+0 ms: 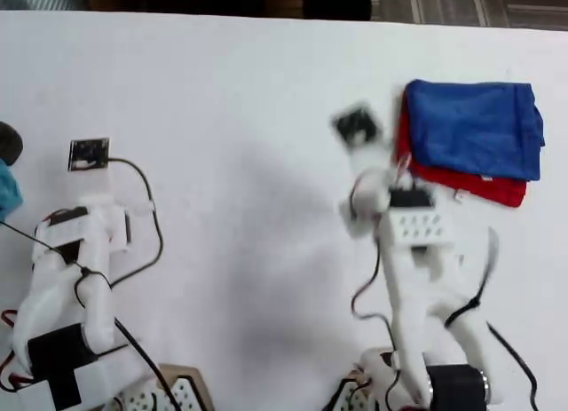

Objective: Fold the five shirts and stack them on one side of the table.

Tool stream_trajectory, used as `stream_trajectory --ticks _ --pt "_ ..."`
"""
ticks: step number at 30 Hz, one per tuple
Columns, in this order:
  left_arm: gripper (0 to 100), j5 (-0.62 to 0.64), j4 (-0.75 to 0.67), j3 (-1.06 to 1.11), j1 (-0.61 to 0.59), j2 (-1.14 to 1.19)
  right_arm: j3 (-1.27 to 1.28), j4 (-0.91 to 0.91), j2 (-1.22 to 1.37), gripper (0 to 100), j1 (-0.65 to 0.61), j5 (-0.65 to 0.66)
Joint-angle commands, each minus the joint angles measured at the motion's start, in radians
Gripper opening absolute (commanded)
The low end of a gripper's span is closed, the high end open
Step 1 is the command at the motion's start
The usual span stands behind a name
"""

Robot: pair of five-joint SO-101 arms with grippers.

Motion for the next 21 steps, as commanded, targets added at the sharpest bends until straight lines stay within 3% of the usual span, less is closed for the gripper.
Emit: stream_trajectory --ticks 1,5,9,12,17,21 --pt "3 -0.003 -0.003 -0.035 -0.034 -0.014 0.180 -0.193 -0.053 12.5 -0.004 0.011" --pt "3 -0.017 0.161 -0.206 -0.199 -0.012 0.245 -0.289 -0.062 14.8 -0.007 0.008" --pt "17 -0.242 0.299 -0.452 -0.396 -0.002 0.247 -0.294 -0.058 14.9 -0.010 0.008" --pt "25 -0.334 0.275 -0.561 -0.540 0.000 0.249 -0.291 -0.056 14.9 -0.010 0.008" --pt "24 -0.473 0.137 -0.653 -0.703 0.051 0.250 -0.286 -0.056 14.9 -0.012 0.008" --pt "24 -0.531 0.071 -0.782 -0.766 0.255 0.252 -0.286 -0.056 14.9 -0.012 0.008"
